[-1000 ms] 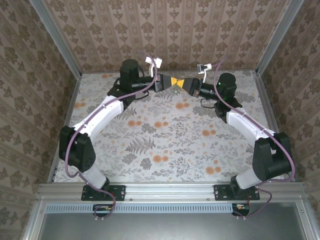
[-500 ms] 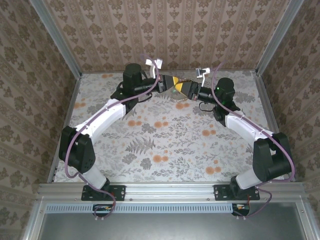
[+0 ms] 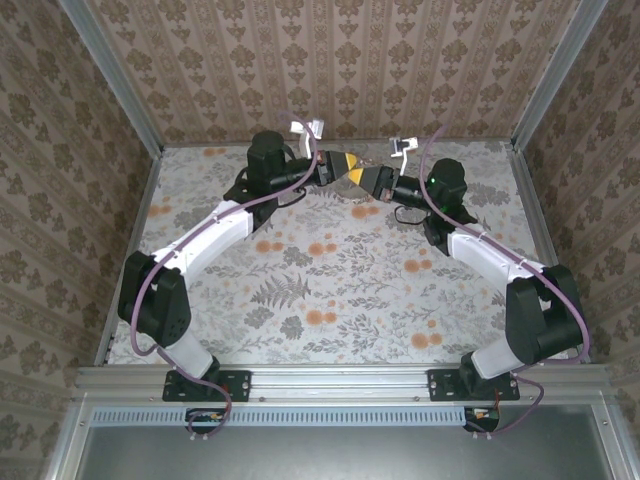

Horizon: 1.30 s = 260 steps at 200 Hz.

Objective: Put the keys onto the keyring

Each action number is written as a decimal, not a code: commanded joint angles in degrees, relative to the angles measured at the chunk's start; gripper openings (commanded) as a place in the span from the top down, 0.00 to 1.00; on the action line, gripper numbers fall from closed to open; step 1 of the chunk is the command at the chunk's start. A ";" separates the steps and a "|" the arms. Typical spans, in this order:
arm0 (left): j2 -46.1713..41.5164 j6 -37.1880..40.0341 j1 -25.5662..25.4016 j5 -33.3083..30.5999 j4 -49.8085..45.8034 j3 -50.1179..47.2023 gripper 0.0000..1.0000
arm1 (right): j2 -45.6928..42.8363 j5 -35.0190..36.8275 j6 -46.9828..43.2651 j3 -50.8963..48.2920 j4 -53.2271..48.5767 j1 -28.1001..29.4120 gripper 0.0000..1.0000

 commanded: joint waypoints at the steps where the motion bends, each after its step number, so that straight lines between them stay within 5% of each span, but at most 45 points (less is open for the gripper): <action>1: -2.67 -0.91 -0.43 0.12 4.48 -0.48 1.00 | -0.30 0.09 0.57 2.67 3.70 1.12 1.00; 7: -2.67 -0.71 -0.43 0.15 4.43 -0.48 1.00 | -0.46 -0.18 0.67 2.66 3.78 1.06 1.00; 23: -2.70 -0.51 -0.37 0.10 4.48 -0.56 1.00 | -1.87 0.63 0.36 1.58 3.27 0.61 0.80; 54: -2.73 0.14 -0.25 0.49 5.00 -0.53 1.00 | -6.45 4.36 0.52 -2.48 1.99 -1.46 0.70; 104: -2.73 0.22 0.29 2.03 10.08 -1.55 1.00 | -15.54 15.25 0.72 -10.35 0.61 -2.32 0.65; 159: -1.38 -1.73 0.36 3.19 15.81 -2.53 1.00 | -14.85 16.55 1.92 -11.14 2.82 0.50 0.61; 200: -1.43 0.52 0.36 3.98 13.71 -1.71 1.00 | -14.02 16.62 1.71 -11.14 3.81 1.39 0.62; 260: -3.45 11.54 0.54 3.92 2.06 0.91 1.00 | -21.84 18.51 -8.99 -8.71 -11.93 0.72 0.62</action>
